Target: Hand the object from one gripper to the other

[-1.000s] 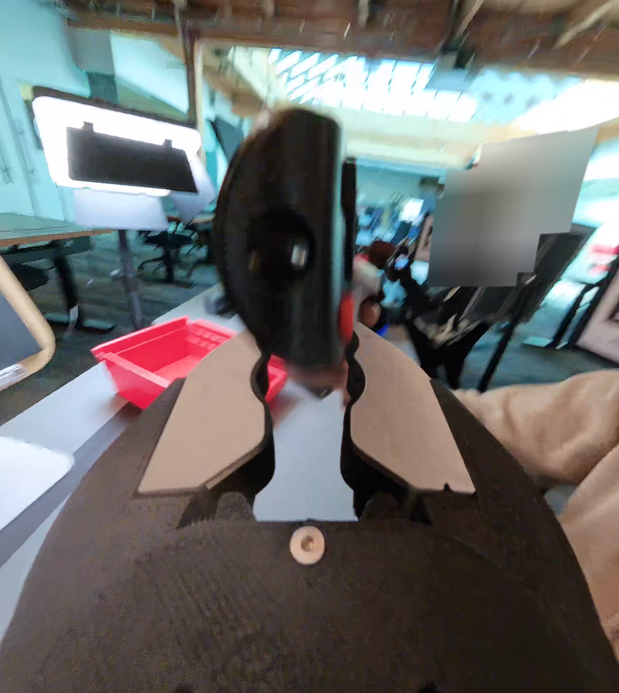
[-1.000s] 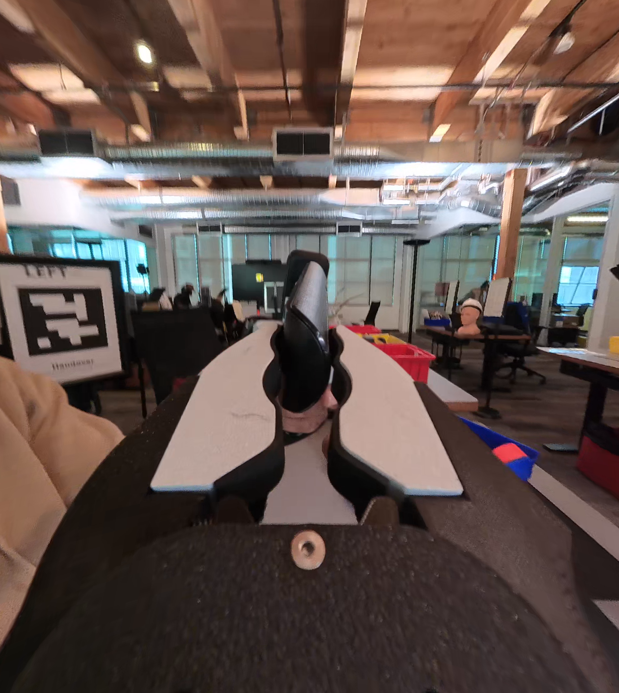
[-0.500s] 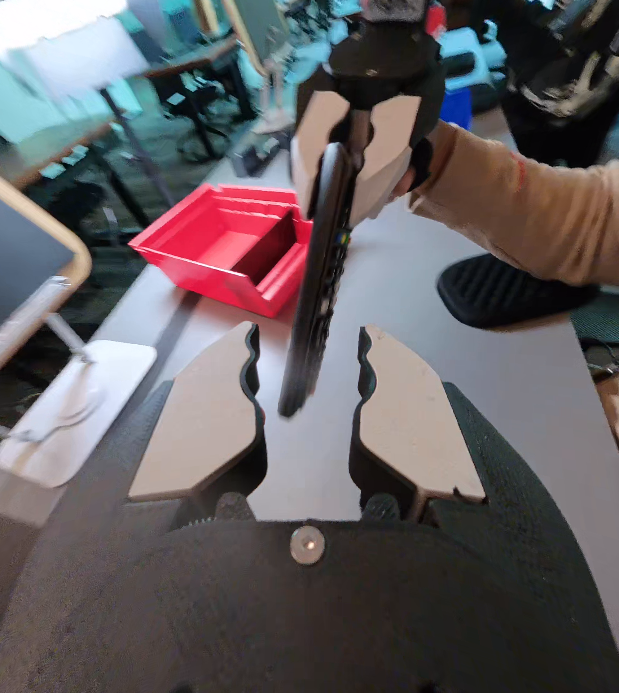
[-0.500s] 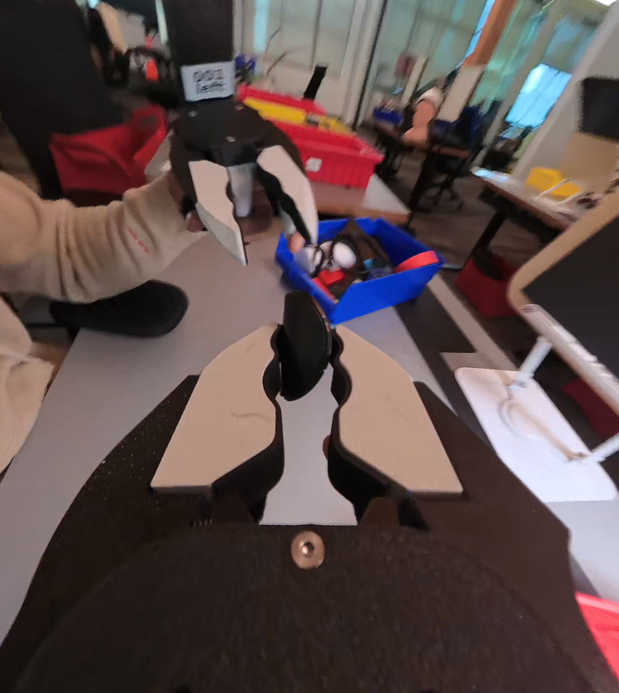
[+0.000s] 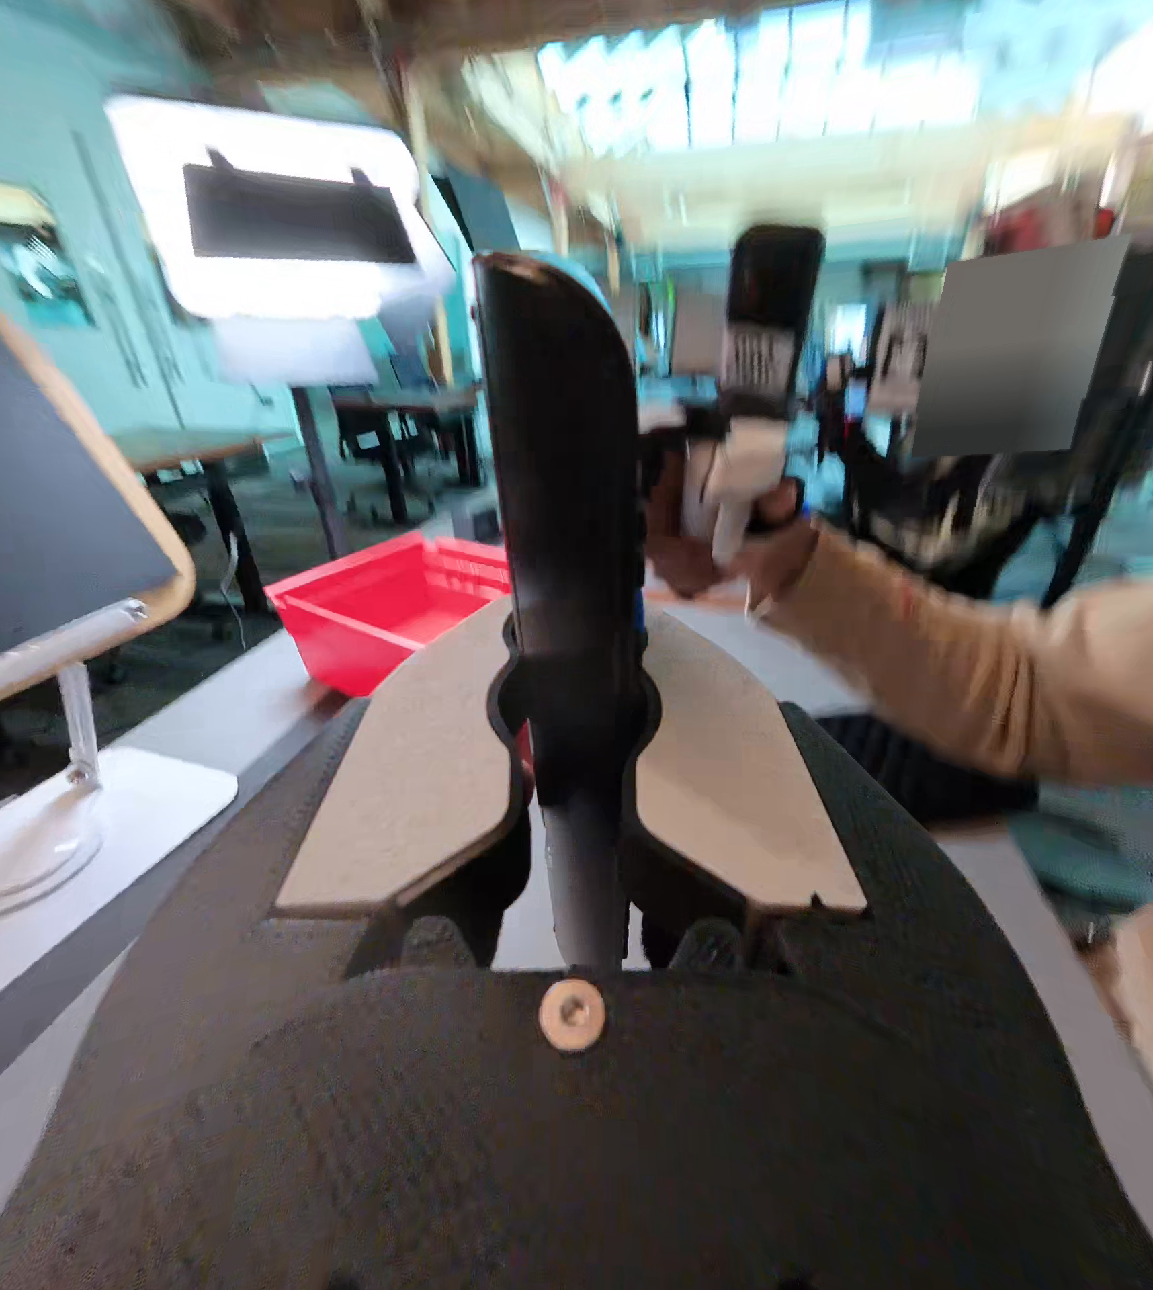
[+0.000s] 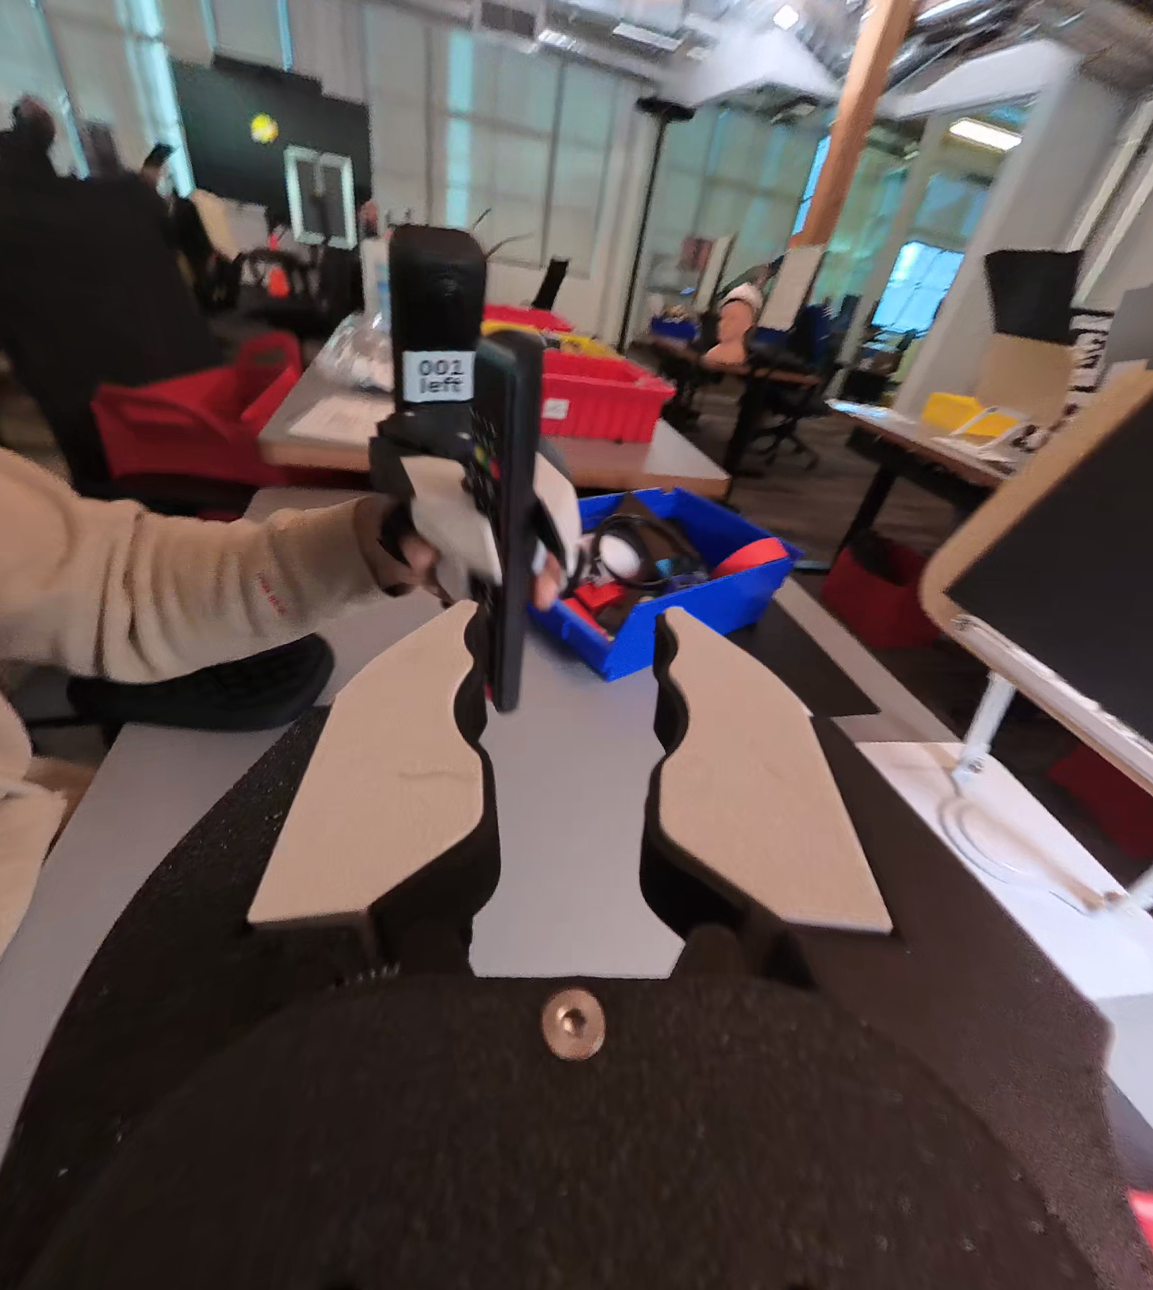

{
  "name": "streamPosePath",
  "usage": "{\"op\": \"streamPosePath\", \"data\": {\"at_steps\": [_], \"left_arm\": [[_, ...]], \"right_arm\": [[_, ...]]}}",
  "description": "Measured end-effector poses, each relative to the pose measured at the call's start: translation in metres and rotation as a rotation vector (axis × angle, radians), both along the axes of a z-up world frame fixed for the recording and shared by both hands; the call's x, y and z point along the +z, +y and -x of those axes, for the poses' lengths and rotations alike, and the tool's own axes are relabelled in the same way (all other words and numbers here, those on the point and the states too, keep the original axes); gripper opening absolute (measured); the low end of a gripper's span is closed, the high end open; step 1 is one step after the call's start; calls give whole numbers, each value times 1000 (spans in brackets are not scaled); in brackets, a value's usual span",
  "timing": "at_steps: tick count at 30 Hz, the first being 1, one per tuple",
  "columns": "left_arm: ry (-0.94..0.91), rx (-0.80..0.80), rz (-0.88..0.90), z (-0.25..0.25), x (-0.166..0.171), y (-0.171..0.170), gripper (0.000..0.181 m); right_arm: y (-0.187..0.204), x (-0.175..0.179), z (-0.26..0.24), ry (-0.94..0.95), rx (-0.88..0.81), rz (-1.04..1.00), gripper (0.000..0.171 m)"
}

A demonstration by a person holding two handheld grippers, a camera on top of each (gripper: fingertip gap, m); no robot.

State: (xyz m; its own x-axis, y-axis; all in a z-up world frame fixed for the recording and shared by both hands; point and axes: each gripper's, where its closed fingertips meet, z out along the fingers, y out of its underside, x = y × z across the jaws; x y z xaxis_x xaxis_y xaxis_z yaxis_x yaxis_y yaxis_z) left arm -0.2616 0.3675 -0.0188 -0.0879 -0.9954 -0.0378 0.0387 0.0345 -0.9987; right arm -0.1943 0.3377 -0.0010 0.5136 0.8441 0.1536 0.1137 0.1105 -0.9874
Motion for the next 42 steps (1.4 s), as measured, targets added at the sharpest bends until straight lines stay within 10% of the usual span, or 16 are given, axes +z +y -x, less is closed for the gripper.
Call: {"op": "streamPosePath", "data": {"at_steps": [5, 12, 15, 23, 31, 42], "left_arm": [[-265, 11, 142, 34, 41, 21, 26], [-266, -108, 160, -2, 34, -23, 27], [-218, -132, 150, -14, 26, -36, 27], [-55, 73, 56, 32, 31, 17, 46], [365, 147, -205, 25, -32, 17, 48], [728, 49, -595, -19, -134, -7, 25]], "right_arm": [[9, 0, -22, 66, -37, 26, 46], [6, -49, 72, -14, 147, 135, 51], [-1, -58, 97, 2, 204, 157, 25], [18, -72, 28, -295, -14, 154, 23], [19, -103, -34, -675, -182, 168, 23], [7, -133, 38, -797, -18, 62, 23]]}}
